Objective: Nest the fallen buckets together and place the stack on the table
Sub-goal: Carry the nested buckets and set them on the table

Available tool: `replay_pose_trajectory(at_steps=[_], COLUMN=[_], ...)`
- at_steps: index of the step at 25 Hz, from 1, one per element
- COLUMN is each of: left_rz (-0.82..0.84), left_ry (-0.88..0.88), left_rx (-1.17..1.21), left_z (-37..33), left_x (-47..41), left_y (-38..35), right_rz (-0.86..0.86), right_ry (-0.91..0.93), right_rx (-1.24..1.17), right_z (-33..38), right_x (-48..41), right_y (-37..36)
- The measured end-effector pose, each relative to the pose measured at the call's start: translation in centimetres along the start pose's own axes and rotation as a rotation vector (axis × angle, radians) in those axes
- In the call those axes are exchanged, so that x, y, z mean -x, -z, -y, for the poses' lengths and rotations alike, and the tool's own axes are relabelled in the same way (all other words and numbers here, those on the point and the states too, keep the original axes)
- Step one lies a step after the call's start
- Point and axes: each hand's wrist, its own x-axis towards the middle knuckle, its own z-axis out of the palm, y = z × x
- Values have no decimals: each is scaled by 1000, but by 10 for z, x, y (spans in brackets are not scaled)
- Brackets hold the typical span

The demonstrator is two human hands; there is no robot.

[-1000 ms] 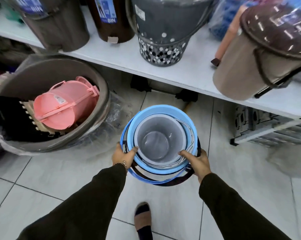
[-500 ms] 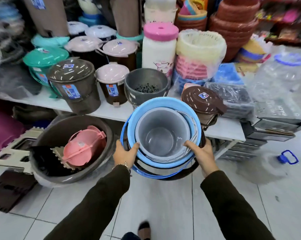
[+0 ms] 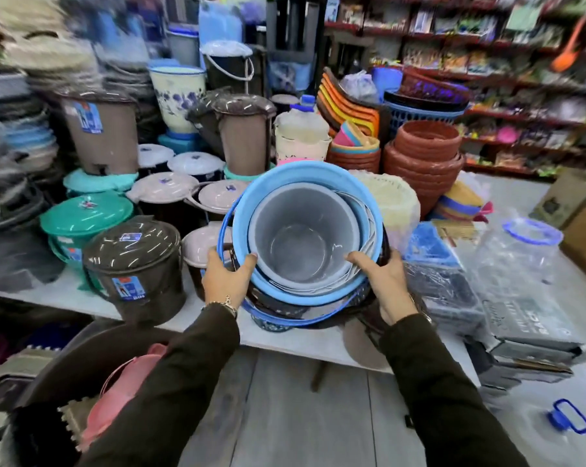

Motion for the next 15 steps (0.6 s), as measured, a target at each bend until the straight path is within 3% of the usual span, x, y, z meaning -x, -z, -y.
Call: replay_pose_trajectory(at_steps=[7,12,15], left_rz=[139,219,263], left_ry=[189,401,441], left_rx=[-152,-200,-294], left_z=[40,106,131], left_x=[-156,-203,-215], left_y=[-44,-68,-80], right_rz=[-45,-107,-139], right_ry=[-174,-341,-491], right_rx=[53,164,298], right_z=[-59,-123,-154], right_x=[-113,-153,-165], right_y=[-85,-113,-118])
